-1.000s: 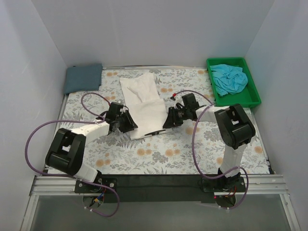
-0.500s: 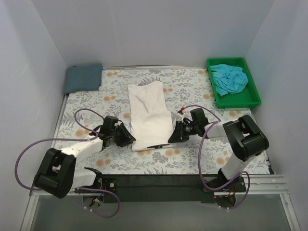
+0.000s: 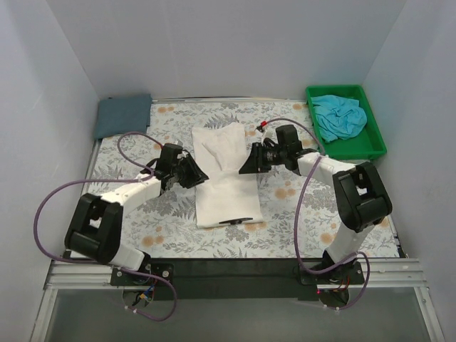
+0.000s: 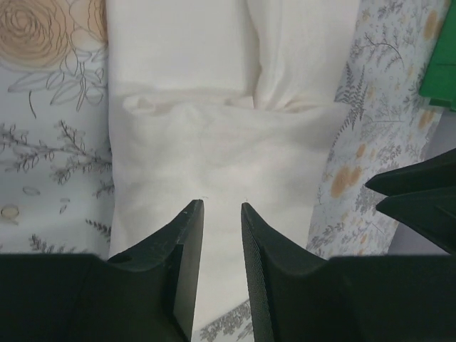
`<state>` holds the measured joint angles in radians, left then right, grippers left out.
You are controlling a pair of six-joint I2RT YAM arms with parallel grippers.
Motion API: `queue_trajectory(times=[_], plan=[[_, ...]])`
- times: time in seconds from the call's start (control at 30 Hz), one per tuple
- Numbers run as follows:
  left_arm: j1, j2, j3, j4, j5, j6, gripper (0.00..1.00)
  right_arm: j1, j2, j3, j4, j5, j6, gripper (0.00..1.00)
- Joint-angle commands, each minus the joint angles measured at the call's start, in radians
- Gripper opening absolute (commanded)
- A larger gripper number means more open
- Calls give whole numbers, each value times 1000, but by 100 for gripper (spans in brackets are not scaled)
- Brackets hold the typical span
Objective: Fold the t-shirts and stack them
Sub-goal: Fold the tshirt
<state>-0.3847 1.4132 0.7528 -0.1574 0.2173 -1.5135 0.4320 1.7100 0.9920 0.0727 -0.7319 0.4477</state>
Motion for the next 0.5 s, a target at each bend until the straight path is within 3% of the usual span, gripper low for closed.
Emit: queue_trajectory(times=[0.0,0.3,0.47], plan=[[21,111,65,48,-35,65,28,-29,115,71,30,23,-26,29],[112,368,105,110,-1,125,27,-101,330,109,105,91,-32,29],[112,261,66,78,31,121,30,-108,268,70,96,83,-64,30]])
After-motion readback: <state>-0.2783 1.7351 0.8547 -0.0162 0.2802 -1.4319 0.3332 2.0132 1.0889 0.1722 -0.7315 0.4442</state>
